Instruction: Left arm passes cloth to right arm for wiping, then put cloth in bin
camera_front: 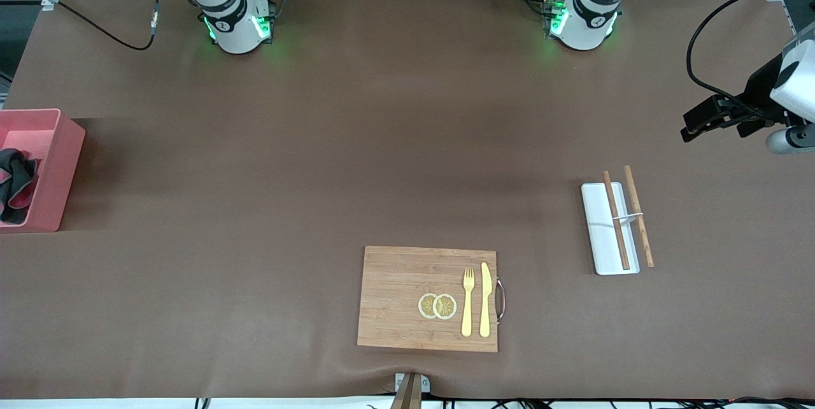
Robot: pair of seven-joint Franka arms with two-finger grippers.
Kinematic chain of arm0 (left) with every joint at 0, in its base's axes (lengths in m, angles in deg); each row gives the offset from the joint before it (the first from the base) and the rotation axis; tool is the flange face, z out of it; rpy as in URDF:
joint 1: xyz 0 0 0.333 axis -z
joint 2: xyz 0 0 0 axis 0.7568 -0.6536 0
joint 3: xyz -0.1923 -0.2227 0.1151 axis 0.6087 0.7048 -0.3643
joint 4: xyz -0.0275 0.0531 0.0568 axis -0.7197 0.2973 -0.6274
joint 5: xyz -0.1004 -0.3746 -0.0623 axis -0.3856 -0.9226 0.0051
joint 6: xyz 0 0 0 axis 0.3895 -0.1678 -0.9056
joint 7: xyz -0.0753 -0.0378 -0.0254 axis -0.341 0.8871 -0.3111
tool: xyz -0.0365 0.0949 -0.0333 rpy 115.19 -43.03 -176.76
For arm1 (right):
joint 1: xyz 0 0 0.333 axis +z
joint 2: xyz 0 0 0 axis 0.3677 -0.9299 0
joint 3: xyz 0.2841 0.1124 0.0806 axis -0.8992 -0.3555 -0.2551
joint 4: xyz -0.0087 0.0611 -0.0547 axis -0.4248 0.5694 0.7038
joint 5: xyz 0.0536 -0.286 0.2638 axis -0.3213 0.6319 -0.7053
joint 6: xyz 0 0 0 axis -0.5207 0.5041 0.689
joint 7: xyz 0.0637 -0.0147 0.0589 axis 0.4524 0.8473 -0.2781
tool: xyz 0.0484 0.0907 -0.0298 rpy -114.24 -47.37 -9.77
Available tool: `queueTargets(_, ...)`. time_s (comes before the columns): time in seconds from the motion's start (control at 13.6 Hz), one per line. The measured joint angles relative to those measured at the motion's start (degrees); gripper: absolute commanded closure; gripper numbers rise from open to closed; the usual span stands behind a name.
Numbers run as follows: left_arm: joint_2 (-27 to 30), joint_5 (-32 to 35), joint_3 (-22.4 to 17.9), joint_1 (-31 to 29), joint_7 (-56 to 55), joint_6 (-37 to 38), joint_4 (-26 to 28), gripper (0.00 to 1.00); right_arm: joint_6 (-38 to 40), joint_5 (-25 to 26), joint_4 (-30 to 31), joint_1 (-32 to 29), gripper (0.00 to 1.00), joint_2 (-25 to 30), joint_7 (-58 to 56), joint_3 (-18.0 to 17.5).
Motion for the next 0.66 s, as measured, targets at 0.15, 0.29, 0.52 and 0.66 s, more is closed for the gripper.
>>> queueTargets(0.15,0.01,0.00,-0.35,-0.08,0.00,0.00,-0.01,0.00,4.30,0.03,0.02,4.57,0.00,2.78,7.25,-0.09)
queueTargets(0.29,0.10,0.00,-0.48,-0.73,0.04,0.02,-0.02,0.00,8.41,0.04,0.03,9.60,0.00,4.66,15.41,-0.15)
queueTargets(0.52,0.39,0.00,-0.49,-1.28,0.11,0.06,-0.02,0.00,12.45,-0.07,0.09,17.00,0.00,5.72,27.82,-0.27)
queueTargets(0.66,0.55,0.00,-0.45,-1.28,0.11,0.08,-0.02,0.00,13.43,-0.28,0.22,22.40,0.00,6.03,37.10,-0.39)
